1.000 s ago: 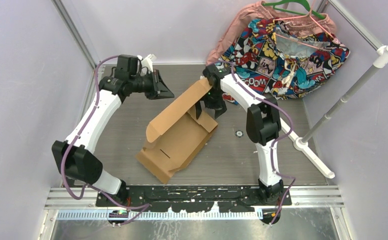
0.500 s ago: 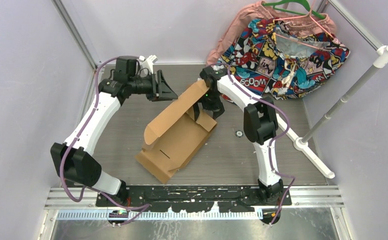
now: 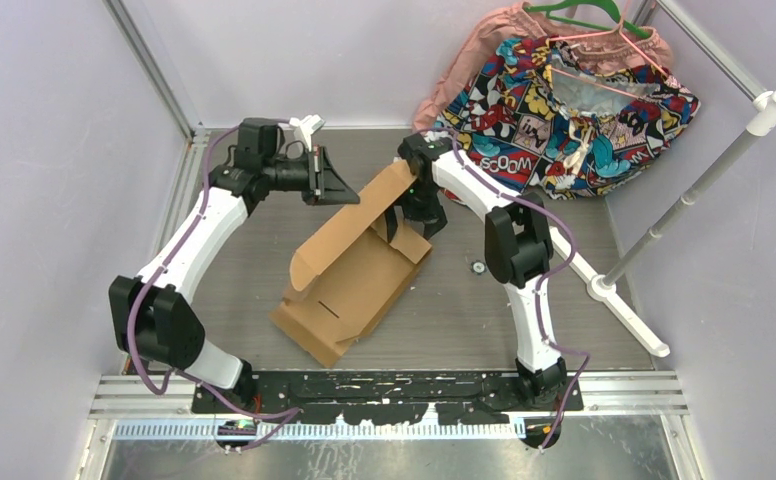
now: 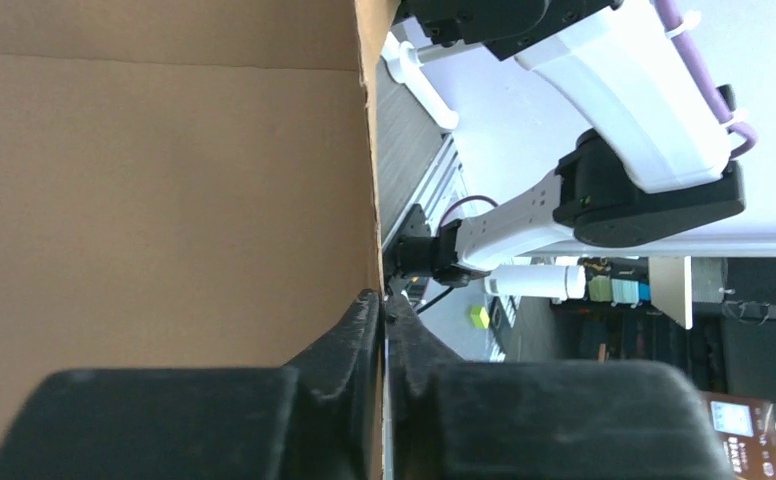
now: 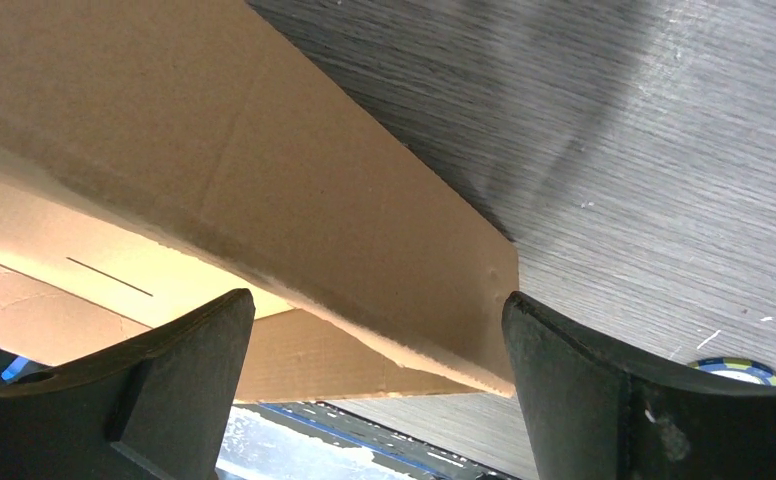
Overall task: Fold the paper box
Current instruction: Fold the paper box at the center of the board.
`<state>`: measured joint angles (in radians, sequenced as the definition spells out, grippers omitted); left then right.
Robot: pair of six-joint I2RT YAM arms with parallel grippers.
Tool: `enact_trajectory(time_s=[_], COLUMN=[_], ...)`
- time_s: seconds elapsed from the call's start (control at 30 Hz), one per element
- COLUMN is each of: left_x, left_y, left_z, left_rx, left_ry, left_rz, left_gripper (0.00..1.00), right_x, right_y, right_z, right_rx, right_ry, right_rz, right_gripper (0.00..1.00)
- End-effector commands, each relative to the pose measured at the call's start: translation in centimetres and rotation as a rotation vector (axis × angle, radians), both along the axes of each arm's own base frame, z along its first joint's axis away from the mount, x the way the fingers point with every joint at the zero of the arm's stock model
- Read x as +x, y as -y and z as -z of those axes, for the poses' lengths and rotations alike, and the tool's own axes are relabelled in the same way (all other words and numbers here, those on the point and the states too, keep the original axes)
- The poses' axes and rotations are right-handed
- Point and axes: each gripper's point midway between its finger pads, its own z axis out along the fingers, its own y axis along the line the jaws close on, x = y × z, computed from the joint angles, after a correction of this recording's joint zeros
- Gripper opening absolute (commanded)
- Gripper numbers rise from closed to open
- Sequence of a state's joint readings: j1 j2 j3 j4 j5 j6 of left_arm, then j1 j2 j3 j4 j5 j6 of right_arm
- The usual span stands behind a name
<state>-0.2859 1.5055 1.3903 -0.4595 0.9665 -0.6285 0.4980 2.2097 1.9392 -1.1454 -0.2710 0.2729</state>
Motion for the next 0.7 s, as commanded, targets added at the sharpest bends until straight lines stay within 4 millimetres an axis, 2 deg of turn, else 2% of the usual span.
enact_trajectory(time_s=[0.0,0.43,0.67], left_x=[0.0,0.4,0.1], left_y=[0.5,0.5,0.1], left_z=[-0.9,2.3,3.4], left_rx=[-0.056,-0.016,0.008], left_ry=[0.033,-0.063,-0.082], left_rz=[0.048,0.037,0.032], left_gripper=[0.01,0.0,0.0], right_x=[0.4,0.2,0.5], right_y=[-1.3,-3.4,-3.6], right_z=[-1.5,-2.8,-3.1], right_rx=[0.048,0.177,0.197], right_ry=[0.027,0.023,0.026], right_rz=[-0.004,-0.018,-0.003], right_gripper=[1.0,1.0,1.0])
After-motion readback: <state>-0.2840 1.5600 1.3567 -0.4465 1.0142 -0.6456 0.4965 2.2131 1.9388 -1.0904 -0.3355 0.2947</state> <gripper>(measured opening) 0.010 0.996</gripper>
